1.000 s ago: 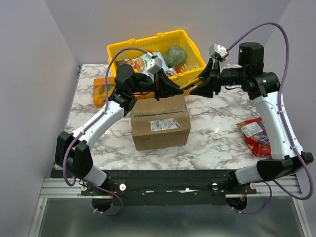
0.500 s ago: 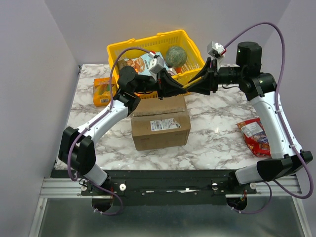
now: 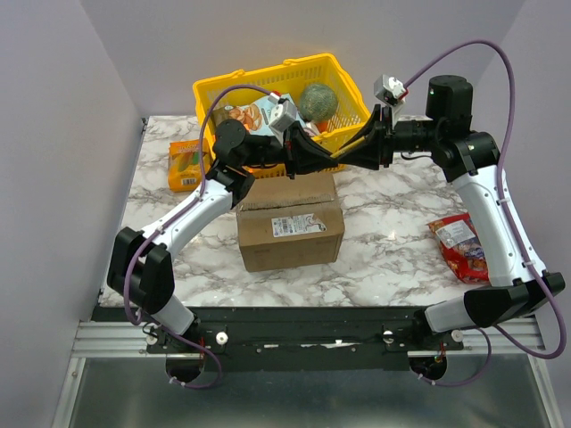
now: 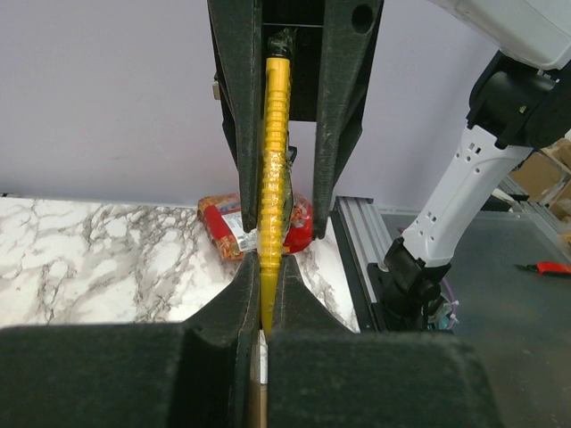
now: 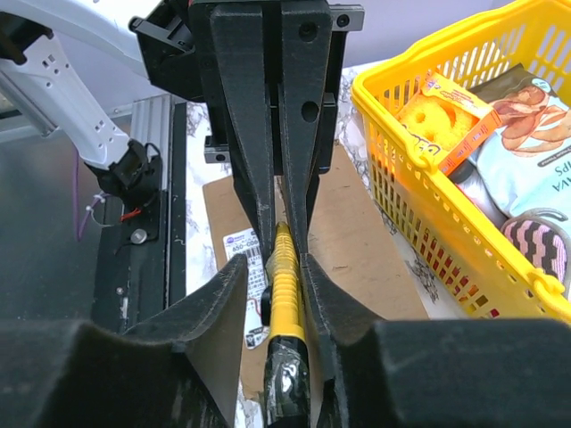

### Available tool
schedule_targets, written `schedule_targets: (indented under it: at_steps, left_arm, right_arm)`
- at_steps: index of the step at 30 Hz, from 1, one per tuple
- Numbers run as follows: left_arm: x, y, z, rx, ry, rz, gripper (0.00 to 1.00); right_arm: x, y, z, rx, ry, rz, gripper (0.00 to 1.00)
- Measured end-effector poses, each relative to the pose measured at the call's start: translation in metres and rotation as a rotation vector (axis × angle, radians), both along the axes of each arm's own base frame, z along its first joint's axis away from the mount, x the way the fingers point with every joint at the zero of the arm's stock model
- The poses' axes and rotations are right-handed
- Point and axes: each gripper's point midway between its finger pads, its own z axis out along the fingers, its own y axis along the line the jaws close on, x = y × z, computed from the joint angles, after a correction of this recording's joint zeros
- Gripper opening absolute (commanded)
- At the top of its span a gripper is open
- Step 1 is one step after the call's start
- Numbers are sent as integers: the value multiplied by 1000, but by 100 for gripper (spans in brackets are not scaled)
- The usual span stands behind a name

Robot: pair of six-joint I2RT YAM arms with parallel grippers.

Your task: Unpack the express box

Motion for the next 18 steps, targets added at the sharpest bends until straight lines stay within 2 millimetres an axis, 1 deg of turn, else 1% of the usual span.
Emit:
schedule_targets:
  at_steps: [2, 5, 7, 8, 9, 10, 13, 16, 18]
  left_arm:
    - [0, 0, 1, -3, -3, 1, 0]
    - [0, 0, 1, -3, -4, -1, 0]
    - [0, 0, 1, -3, -3, -1, 0]
    - [0, 0, 1, -3, -4, -1, 7]
    - [0, 0, 0, -2, -5, -1, 15]
    - [0, -1, 0, -2, -8, 1, 31]
    - [7, -2, -2, 13, -4, 33, 47]
    - [21, 3, -12, 59, 25, 98, 52]
    - [32, 15, -22, 104, 54, 161, 53]
  right_arm:
    - [1, 0, 0, -1, -1, -3, 32]
    - [2, 0, -1, -4, -3, -10, 24]
    - [3, -1, -1, -6, -4, -14, 17]
    - [3, -1, -1, -6, -3, -16, 13]
    - [3, -1, -1, -7, -4, -18, 1]
    - [4, -1, -1, -8, -4, -20, 0]
    - [11, -3, -2, -22, 22, -76, 1]
    - [30, -9, 7, -39, 32, -196, 0]
    - [41, -14, 18, -39, 20, -266, 0]
